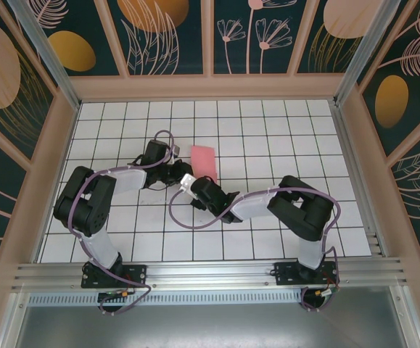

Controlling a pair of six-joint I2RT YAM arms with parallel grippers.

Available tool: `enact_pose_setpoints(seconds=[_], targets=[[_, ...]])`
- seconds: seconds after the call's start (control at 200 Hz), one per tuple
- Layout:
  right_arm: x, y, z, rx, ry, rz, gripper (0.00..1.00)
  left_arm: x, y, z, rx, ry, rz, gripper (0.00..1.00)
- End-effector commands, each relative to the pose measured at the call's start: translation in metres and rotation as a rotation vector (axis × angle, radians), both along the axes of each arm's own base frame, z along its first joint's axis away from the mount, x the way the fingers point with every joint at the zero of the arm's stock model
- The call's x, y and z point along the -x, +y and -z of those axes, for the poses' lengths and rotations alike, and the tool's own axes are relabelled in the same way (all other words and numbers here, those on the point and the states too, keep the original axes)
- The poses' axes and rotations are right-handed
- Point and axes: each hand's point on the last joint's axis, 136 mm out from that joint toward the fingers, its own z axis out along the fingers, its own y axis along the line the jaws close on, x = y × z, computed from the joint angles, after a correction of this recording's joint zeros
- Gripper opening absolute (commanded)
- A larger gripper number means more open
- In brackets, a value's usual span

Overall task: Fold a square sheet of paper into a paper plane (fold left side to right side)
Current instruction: Third fold the triangle at the center of the table.

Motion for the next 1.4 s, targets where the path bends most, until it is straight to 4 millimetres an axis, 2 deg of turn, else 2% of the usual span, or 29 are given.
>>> enact_pose_setpoints(seconds=[0.0,0.08,0.12,0.185,0.3,0.385,0.4,0.611,0.881,1.156,1.391], targets=[[0.002,0.0,-0.009,-0.003,0.021,-0.024,0.0,-0.011,-0.001,-0.028,-0.038,-0.078,0.034,0.3],[0.003,-0.001,-0.005,-0.003,0.048,-0.033,0.0,-0.01,0.004,-0.026,-0.073,-0.075,0.042,0.36],[0.003,-0.001,-0.004,-0.011,0.058,-0.033,0.0,-0.019,0.004,-0.046,-0.071,-0.124,0.04,0.39],[0.003,-0.001,-0.005,-0.025,0.075,-0.031,0.0,-0.022,0.009,-0.052,-0.093,-0.136,0.035,0.42],[0.002,-0.001,-0.005,-0.04,0.088,-0.025,0.0,-0.03,0.016,-0.059,-0.115,-0.153,0.027,0.42],[0.001,0.0,-0.007,-0.05,0.096,-0.024,0.0,-0.036,0.006,-0.068,-0.077,-0.174,0.064,0.38],[0.001,0.0,-0.007,-0.052,0.098,-0.026,0.0,-0.037,0.002,-0.06,-0.071,-0.154,0.076,0.38],[0.0,0.002,-0.008,-0.066,0.111,-0.018,0.0,-0.055,-0.023,-0.035,-0.01,-0.111,0.161,0.33],[-0.003,0.007,-0.011,-0.089,0.138,-0.013,0.0,-0.07,-0.037,-0.001,-0.042,-0.069,0.197,0.29],[-0.012,0.009,-0.015,-0.105,0.203,-0.006,0.0,-0.065,-0.039,0.04,-0.117,-0.008,0.223,0.27],[-0.023,0.003,-0.015,-0.172,0.328,0.009,0.0,-0.056,-0.037,0.06,-0.149,0.026,0.243,0.26]])
